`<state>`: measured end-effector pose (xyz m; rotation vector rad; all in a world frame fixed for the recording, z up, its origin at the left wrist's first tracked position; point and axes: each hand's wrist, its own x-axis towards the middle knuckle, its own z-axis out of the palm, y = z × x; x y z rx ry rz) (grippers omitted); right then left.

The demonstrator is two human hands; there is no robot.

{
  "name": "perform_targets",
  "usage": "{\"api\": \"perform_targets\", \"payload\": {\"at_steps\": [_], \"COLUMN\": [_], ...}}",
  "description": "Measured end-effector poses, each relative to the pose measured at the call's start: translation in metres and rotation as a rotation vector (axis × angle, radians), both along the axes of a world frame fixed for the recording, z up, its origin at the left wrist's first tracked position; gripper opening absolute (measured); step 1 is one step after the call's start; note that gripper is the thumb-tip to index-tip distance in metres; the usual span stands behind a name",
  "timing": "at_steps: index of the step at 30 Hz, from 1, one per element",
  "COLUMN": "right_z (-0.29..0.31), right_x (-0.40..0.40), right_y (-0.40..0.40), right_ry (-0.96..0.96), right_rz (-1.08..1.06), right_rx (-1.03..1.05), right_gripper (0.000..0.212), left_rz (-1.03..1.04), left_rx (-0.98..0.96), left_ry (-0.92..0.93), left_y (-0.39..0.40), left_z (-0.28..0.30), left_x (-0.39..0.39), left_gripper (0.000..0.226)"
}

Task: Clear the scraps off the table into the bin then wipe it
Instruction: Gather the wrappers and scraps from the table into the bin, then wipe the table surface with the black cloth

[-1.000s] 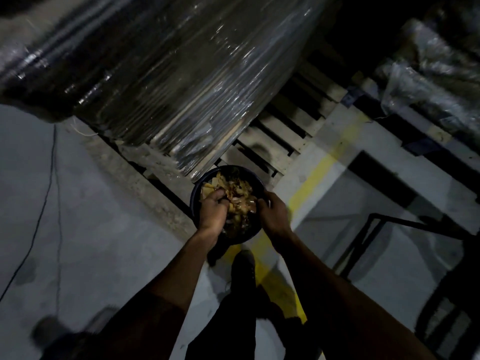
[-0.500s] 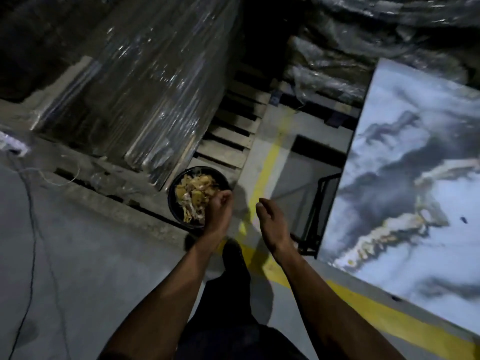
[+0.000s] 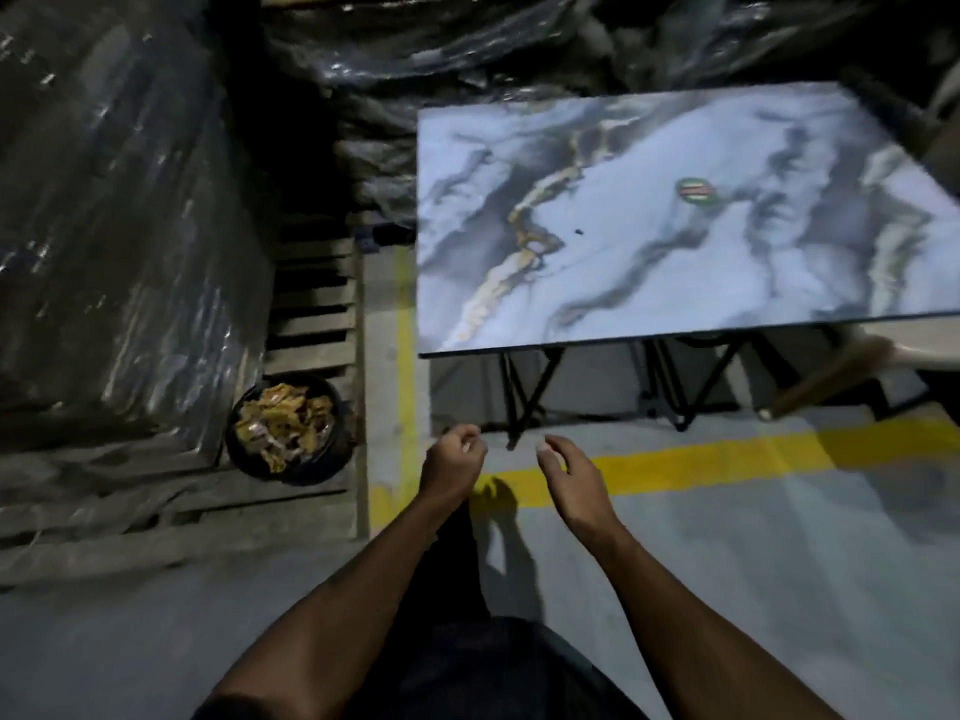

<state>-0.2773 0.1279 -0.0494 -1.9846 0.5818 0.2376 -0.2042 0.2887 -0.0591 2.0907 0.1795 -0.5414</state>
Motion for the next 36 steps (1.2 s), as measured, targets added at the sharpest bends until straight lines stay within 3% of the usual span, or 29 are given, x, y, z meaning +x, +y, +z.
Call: {"api": "perform_targets", "payload": {"at_steps": [9, 17, 25, 30, 36], "right_z": [0.006, 0.004, 0.010, -0.004, -0.016], "right_x": [-0.070, -0.059, -0.073, -0.095, -0.123], "right_y": [-0.136, -0.286, -0.424, -0.524, -0.660], "right_ry": [0.077, 0.134, 0.123, 0.127, 0.148], "right_rz": [-0.371, -0.690, -0.969, -1.002, -0.883], "right_rx": [-0.017, -0.017, -0.006, 0.009, 0.041], "right_gripper": [0.050, 0.052, 0.048, 0.046, 0.050], "left_rz": [-0.400, -0.673, -0.923, -0.960, -0.817], "left_rx": [0.011, -0.030, 0.042, 0.113, 0.119], "left_ry": [-0.020, 0.040, 0.092, 0.119, 0.129], "left_y": [-0.174, -0.362, -0.529, -0.621, -0.744], "left_z": [0.021, 0.013, 0.011, -0.008, -0.011], "left_x": [-0.029, 0.002, -0.004, -0.017, -0.042], "left_gripper": [0.025, 0.016, 0.025, 0.020, 0.017]}}
